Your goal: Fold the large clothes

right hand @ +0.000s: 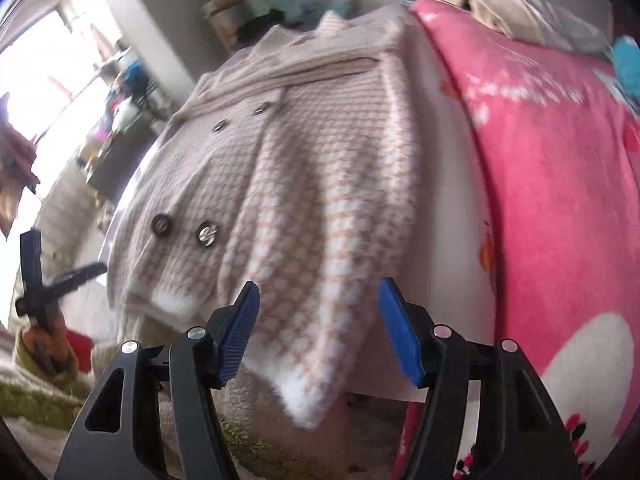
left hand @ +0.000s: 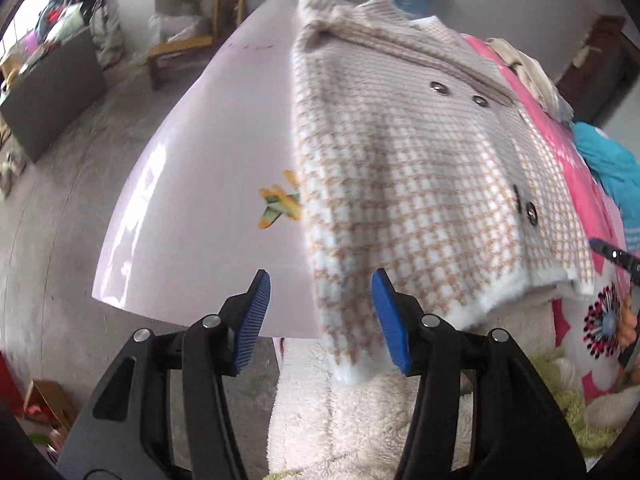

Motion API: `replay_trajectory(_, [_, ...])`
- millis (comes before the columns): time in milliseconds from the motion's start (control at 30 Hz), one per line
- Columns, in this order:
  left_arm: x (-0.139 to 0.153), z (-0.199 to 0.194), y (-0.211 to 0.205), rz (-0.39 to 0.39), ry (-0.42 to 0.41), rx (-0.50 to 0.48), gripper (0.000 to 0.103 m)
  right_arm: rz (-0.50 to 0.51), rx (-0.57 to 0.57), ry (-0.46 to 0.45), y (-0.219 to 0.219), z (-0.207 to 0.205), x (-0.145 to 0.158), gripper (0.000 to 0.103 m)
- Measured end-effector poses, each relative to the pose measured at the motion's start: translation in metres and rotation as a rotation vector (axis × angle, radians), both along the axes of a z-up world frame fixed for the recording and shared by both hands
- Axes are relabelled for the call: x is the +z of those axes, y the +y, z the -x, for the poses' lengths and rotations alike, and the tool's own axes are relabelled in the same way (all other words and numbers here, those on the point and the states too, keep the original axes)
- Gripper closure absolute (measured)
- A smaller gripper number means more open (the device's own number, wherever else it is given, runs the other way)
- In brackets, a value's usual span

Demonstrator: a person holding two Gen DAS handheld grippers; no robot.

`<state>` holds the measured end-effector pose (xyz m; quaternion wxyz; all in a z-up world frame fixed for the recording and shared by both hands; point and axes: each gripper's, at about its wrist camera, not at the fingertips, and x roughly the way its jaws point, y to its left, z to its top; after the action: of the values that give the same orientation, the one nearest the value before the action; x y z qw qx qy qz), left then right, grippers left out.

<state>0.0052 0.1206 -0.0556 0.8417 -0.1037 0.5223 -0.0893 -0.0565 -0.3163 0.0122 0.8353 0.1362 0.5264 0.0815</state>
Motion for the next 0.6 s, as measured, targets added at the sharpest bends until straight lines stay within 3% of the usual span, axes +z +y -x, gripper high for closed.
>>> replay_trajectory(167, [-0.015, -0.004, -0.001, 0.095, 0.048, -0.008, 0.057, -0.056, -0.102, 0.043, -0.017, 0.007, -0.022, 0.042])
replay_trajectory(333, [-0.026, 0.003, -0.008, 0.134, 0.094, -0.012, 0.074, -0.110, -0.097, 0.061, -0.015, 0.020, -0.025, 0.044])
replay_trajectory(367, [-0.025, 0.005, -0.010, 0.127, 0.089, -0.010, 0.075, -0.111, -0.093, 0.066, -0.012, 0.022, -0.026, 0.048])
replay_trajectory(433, [-0.022, 0.007, -0.011, 0.118, 0.073, -0.008, 0.087, -0.108, -0.076, 0.084, -0.006, 0.025, -0.027, 0.056])
replay_trajectory(533, [-0.012, 0.009, -0.012, 0.144, 0.034, -0.034, 0.094, -0.099, -0.049, 0.123, 0.005, 0.025, -0.030, 0.073])
replay_trajectory(600, [-0.002, 0.011, -0.012, 0.175, 0.009, -0.054, 0.095, -0.072, -0.037, 0.126, 0.010, 0.025, -0.027, 0.091])
